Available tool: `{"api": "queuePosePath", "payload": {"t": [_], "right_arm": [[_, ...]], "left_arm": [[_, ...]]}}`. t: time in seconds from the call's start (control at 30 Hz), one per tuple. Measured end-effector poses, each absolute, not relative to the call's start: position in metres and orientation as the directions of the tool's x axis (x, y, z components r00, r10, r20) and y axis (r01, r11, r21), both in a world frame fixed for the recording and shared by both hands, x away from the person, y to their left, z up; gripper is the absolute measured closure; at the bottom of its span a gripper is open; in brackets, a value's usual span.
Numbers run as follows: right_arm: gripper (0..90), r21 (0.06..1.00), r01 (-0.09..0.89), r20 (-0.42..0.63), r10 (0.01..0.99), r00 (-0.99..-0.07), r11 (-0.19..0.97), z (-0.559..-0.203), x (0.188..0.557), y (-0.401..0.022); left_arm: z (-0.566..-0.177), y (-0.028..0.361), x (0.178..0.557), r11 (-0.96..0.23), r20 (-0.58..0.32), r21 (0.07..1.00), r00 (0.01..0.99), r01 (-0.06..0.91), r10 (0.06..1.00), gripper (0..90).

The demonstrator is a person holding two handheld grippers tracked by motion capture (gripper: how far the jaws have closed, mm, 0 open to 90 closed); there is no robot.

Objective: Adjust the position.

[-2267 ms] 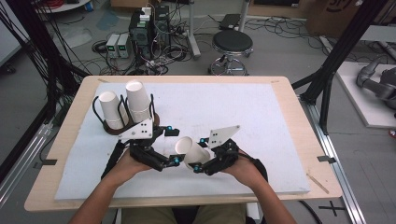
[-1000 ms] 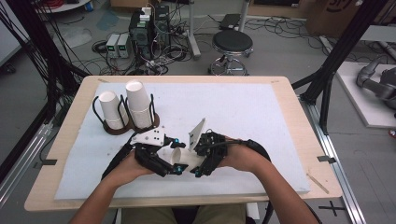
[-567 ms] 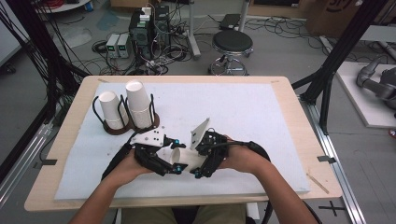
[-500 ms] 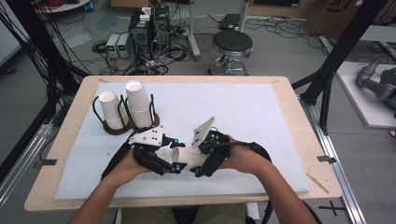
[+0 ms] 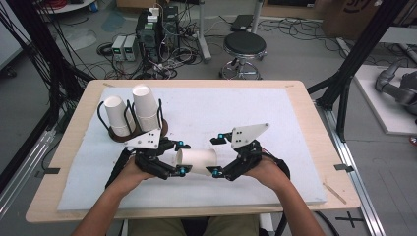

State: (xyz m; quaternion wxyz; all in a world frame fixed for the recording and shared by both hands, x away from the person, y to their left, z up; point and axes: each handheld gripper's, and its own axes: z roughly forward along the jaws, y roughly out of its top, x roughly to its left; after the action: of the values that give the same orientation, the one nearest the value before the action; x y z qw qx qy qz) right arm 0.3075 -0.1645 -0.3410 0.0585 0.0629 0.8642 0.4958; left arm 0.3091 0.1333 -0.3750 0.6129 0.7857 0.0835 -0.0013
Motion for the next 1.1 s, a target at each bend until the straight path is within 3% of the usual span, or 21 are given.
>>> {"api": "queuePosePath", "payload": {"t": [0.4, 1.1], "right_arm": [[15.4, 0.925, 0.129, 0.045, 0.234, -0.971, 0.357, -0.365, 0.302, -0.184], [15.5, 0.941, 0.181, 0.144, 0.146, -0.979, 0.287, -0.385, 0.308, -0.17]], "left_arm": [[-0.377, 0.137, 0.309, -0.195, -0.088, 0.975, 0.989, 0.111, 0.123, 33.4], [-0.378, 0.139, 0.309, -0.116, -0.094, 0.988, 0.993, 0.101, 0.067, 33.6]]}}
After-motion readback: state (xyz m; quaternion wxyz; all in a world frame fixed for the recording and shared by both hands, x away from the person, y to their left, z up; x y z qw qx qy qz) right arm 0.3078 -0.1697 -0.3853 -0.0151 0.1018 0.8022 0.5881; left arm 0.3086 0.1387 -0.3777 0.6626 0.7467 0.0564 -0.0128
